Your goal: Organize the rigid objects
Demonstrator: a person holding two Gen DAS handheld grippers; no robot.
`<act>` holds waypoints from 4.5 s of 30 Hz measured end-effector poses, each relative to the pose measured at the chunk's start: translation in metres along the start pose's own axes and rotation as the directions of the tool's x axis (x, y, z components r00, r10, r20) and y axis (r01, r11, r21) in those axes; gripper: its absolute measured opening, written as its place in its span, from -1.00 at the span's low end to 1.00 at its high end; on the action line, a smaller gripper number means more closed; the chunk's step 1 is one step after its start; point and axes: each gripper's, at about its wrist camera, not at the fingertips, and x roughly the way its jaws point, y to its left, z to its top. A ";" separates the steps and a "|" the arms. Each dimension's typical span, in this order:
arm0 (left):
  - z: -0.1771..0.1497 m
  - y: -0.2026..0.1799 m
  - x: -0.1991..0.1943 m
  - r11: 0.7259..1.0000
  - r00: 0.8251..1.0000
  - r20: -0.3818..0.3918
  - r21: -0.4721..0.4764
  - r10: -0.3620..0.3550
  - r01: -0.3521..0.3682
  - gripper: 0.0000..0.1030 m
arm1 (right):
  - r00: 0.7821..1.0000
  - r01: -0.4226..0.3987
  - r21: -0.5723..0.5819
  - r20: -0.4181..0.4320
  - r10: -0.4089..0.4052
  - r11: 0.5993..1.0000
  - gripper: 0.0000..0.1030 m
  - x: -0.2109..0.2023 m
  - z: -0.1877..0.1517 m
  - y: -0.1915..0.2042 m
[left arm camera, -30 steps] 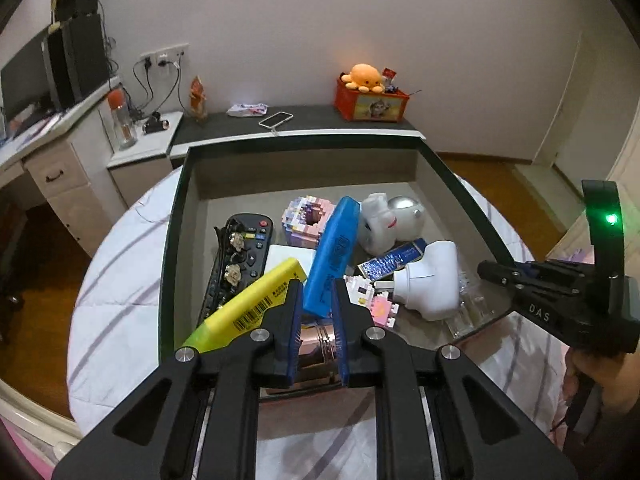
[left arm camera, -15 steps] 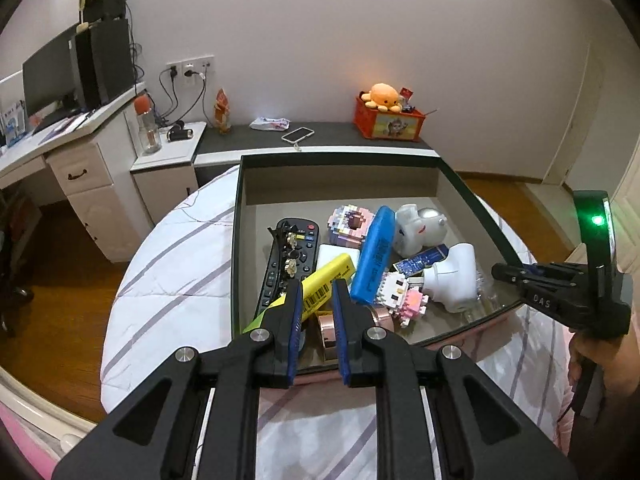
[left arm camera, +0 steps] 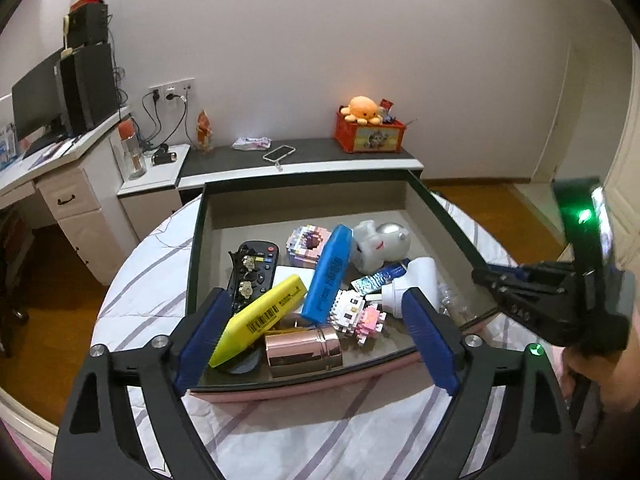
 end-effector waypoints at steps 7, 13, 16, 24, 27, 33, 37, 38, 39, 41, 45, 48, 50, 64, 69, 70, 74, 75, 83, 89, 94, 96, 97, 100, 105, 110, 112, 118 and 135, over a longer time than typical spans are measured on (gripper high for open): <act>0.001 0.004 0.003 0.996 0.996 0.011 -0.006 0.090 -0.090 0.90 | 0.999 0.026 -0.004 0.034 -0.026 1.000 -0.78 -0.013 0.005 0.006; 0.000 0.014 -0.009 0.994 0.994 0.052 -0.051 0.097 -0.094 0.98 | 0.986 -0.009 -0.023 0.164 0.013 1.000 -0.69 -0.047 0.011 0.022; -0.001 0.018 -0.019 0.993 0.992 0.076 -0.068 0.105 -0.100 0.99 | 0.968 -0.011 -0.044 0.249 0.022 0.999 0.68 -0.067 0.011 0.031; -0.007 0.016 -0.054 0.993 0.982 0.162 -0.083 0.101 -0.088 1.00 | 0.918 0.023 -0.112 0.395 0.023 0.993 1.00 -0.104 -0.002 0.054; -0.011 0.014 -0.066 0.993 0.976 0.197 -0.085 0.098 -0.083 1.00 | 0.882 0.044 -0.113 0.470 0.014 0.993 1.00 -0.121 -0.014 0.058; -0.022 0.007 -0.101 0.987 0.949 0.277 -0.092 0.152 -0.131 1.00 | 0.854 0.007 -0.072 0.519 0.032 0.997 1.00 -0.141 -0.032 0.053; -0.031 0.002 -0.131 0.986 0.928 0.338 -0.100 0.157 -0.130 1.00 | 0.822 -0.036 -0.059 0.566 0.063 0.998 1.00 -0.160 -0.043 0.049; -0.032 0.002 -0.137 0.987 0.926 0.345 -0.097 0.155 -0.129 1.00 | 0.809 -0.043 -0.057 0.583 0.069 0.997 1.00 -0.166 -0.048 0.049; -0.034 0.000 -0.146 0.987 0.919 0.360 -0.095 0.159 -0.134 1.00 | 0.801 -0.040 -0.054 0.596 0.064 0.998 1.00 -0.172 -0.052 0.049; -0.037 -0.002 -0.159 0.986 0.911 0.378 -0.088 0.165 -0.142 1.00 | 0.778 -0.032 -0.057 0.626 0.061 0.998 1.00 -0.185 -0.060 0.053; -0.046 -0.004 -0.188 0.982 0.891 0.415 -0.098 0.187 -0.160 1.00 | 0.747 -0.039 -0.073 0.660 0.077 0.997 1.00 -0.210 -0.072 0.059; -0.051 -0.005 -0.206 0.975 0.873 0.434 -0.107 0.222 -0.194 1.00 | 0.728 -0.039 -0.078 0.681 0.082 0.996 1.00 -0.225 -0.080 0.063; -0.055 -0.008 -0.219 0.971 0.861 0.448 -0.101 0.240 -0.218 1.00 | 0.709 -0.038 -0.083 0.700 0.085 0.996 1.00 -0.236 -0.086 0.067; -0.076 -0.016 -0.289 0.971 0.811 0.536 -0.110 0.237 -0.211 1.00 | 0.641 -0.017 -0.127 0.760 0.108 0.992 1.00 -0.290 -0.114 0.095; -0.080 -0.021 -0.300 0.971 0.798 0.554 -0.101 0.237 -0.217 1.00 | 0.618 -0.013 -0.136 0.778 0.115 0.991 1.00 -0.304 -0.123 0.098; -0.081 -0.021 -0.302 0.971 0.798 0.555 -0.100 0.237 -0.219 1.00 | 0.615 -0.014 -0.138 0.780 0.117 0.990 1.00 -0.307 -0.123 0.099; -0.083 -0.023 -0.306 0.971 0.795 0.559 -0.099 0.235 -0.218 1.00 | 0.605 -0.015 -0.140 0.787 0.120 0.990 1.00 -0.312 -0.128 0.100; -0.084 -0.023 -0.306 0.971 0.796 0.558 -0.098 0.234 -0.217 1.00 | 0.608 -0.016 -0.142 0.784 0.122 0.990 1.00 -0.312 -0.128 0.100; -0.083 -0.025 -0.311 0.970 0.788 0.568 -0.106 0.238 -0.217 1.00 | 0.607 -0.013 -0.149 0.784 0.127 0.989 1.00 -0.316 -0.131 0.101; -0.081 -0.026 -0.302 0.970 0.797 0.555 -0.094 0.239 -0.225 1.00 | 0.610 -0.016 -0.146 0.782 0.126 0.989 1.00 -0.315 -0.129 0.100; -0.077 -0.026 -0.292 0.971 0.811 0.536 -0.089 0.233 -0.220 1.00 | 0.620 -0.019 -0.140 0.775 0.122 0.990 1.00 -0.309 -0.128 0.097; -0.076 -0.026 -0.289 0.970 0.811 0.534 -0.094 0.239 -0.225 1.00 | 0.626 -0.022 -0.139 0.770 0.122 0.990 1.00 -0.306 -0.126 0.095; -0.076 -0.026 -0.287 0.970 0.812 0.533 -0.093 0.239 -0.225 1.00 | 0.626 -0.022 -0.137 0.770 0.120 0.990 1.00 -0.305 -0.126 0.095; -0.073 -0.026 -0.282 0.970 0.817 0.525 -0.088 0.237 -0.225 1.00 | 0.631 -0.023 -0.131 0.767 0.116 0.991 1.00 -0.303 -0.124 0.092; -0.070 -0.029 -0.277 0.971 0.818 0.526 -0.078 0.232 -0.225 1.00 | 0.632 -0.030 -0.122 0.767 0.114 0.992 1.00 -0.302 -0.123 0.089; -0.067 -0.030 -0.275 0.973 0.815 0.534 -0.072 0.225 -0.221 1.00 | 0.619 -0.026 -0.123 0.778 0.112 0.992 1.00 -0.307 -0.121 0.090; -0.067 -0.030 -0.275 0.972 0.813 0.537 -0.074 0.226 -0.222 1.00 | 0.615 -0.023 -0.122 0.781 0.110 0.992 1.00 -0.307 -0.120 0.090; -0.066 -0.029 -0.273 0.972 0.810 0.542 -0.073 0.225 -0.221 1.00 | 0.615 -0.026 -0.119 0.781 0.110 0.993 1.00 -0.307 -0.119 0.090; -0.063 -0.029 -0.273 0.970 0.807 0.541 -0.074 0.235 -0.232 1.00 | 0.620 -0.026 -0.120 0.777 0.110 0.992 1.00 -0.303 -0.114 0.088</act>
